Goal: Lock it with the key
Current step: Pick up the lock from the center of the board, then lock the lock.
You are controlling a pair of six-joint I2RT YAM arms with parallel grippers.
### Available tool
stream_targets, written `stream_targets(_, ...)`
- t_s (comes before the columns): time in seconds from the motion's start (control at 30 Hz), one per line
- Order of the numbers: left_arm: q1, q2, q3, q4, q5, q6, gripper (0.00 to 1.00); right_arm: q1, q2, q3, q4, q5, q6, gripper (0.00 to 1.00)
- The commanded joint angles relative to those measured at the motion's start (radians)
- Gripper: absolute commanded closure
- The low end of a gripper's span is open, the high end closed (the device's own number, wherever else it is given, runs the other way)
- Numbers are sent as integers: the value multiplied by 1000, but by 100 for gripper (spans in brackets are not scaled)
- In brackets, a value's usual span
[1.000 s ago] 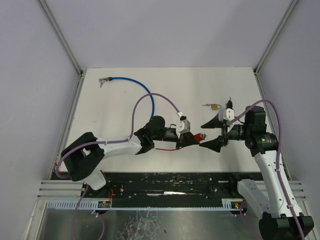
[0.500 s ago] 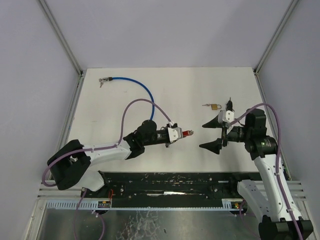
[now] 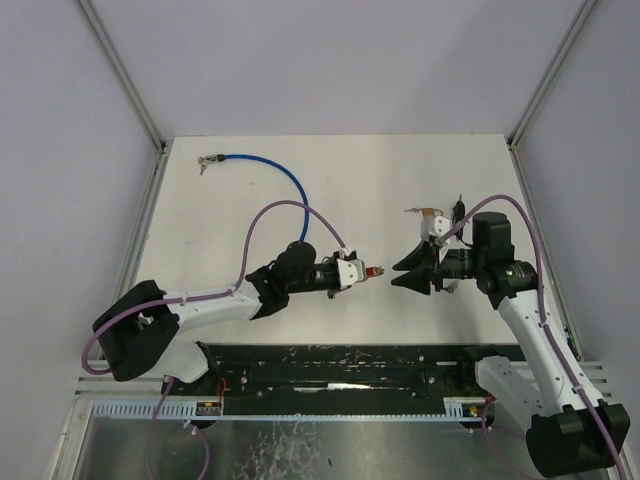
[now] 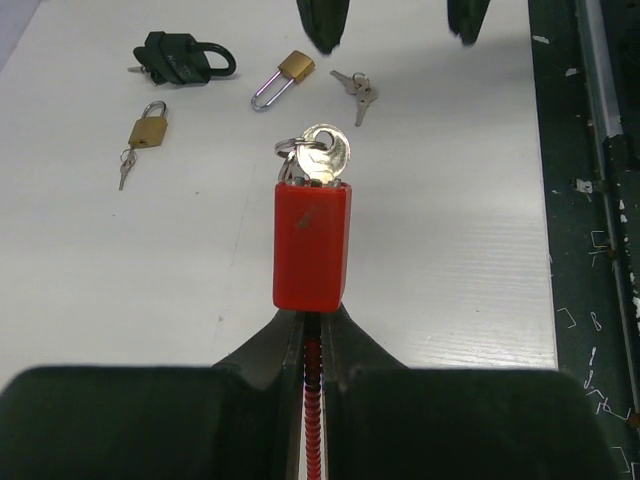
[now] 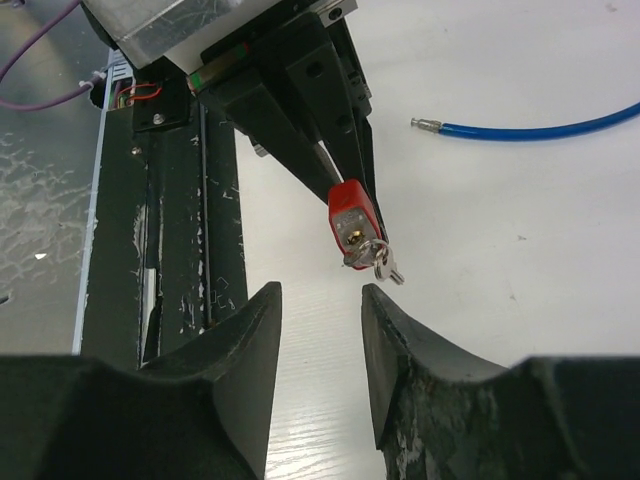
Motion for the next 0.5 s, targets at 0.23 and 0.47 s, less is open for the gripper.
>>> stream_targets(0.23,-16,8,58,4,67,9,99,50,6,-38,84,6,-38,61)
stream_targets(0.47,-25,22,72,0,68,5,99,67,6,-48,98,13,-36,68)
